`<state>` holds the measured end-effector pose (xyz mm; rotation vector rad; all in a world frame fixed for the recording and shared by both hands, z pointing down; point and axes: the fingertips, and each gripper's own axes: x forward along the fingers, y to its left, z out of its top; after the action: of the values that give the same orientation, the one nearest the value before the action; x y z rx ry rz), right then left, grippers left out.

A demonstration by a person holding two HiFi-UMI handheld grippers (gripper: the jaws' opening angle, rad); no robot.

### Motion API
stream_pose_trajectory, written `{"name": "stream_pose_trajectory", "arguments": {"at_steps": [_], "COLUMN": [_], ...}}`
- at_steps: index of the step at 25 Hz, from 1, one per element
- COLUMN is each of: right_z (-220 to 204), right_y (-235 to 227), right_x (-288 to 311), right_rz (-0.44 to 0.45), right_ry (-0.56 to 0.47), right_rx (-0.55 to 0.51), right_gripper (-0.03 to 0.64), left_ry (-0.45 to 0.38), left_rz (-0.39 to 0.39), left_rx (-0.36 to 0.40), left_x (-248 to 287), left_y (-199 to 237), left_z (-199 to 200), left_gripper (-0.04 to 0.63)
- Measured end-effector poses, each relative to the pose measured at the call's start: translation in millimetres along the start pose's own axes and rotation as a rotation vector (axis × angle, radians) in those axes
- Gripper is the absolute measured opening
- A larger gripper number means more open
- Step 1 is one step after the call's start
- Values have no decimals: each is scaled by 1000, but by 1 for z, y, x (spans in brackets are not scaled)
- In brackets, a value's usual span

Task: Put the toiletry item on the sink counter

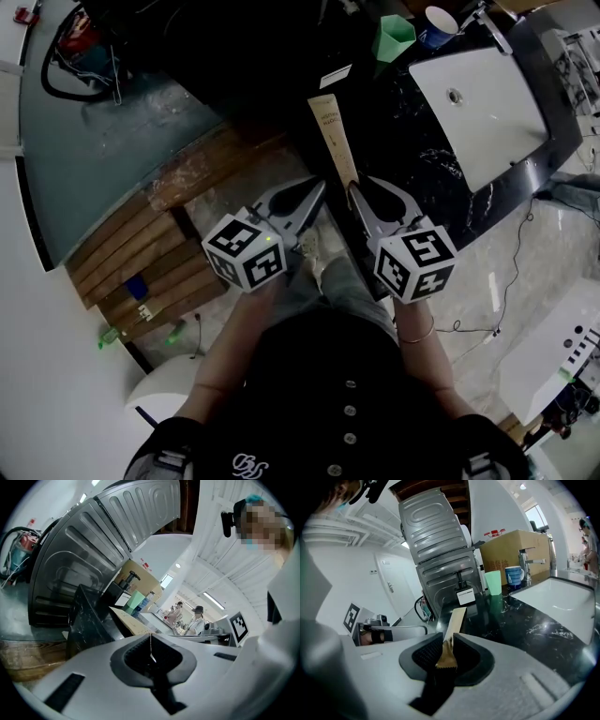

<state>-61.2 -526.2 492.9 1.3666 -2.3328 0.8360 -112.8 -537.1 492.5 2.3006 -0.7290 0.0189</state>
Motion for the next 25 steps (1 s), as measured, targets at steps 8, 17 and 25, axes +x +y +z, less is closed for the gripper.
{"name": "stream_pose_trajectory", "arguments": {"at_steps": [8,17,25], "right_z": [-11,-7,3], "right_y": [4,12,25], "right_x": [3,-1,-12], "right_rz": [18,54,104], "right_ry": [41,27,-23], "right_rx": [-24,-29,-33], "right_gripper": [74,164,164], "left_ry": [14,6,-12], "left_rz": [-5,-19,-27], "left_rx": [-2,19,53], "left_x": [0,1,-5], "left_y": [-1,-12,-23], "left_z": [-9,-8,2], "left_gripper": [12,12,12]}}
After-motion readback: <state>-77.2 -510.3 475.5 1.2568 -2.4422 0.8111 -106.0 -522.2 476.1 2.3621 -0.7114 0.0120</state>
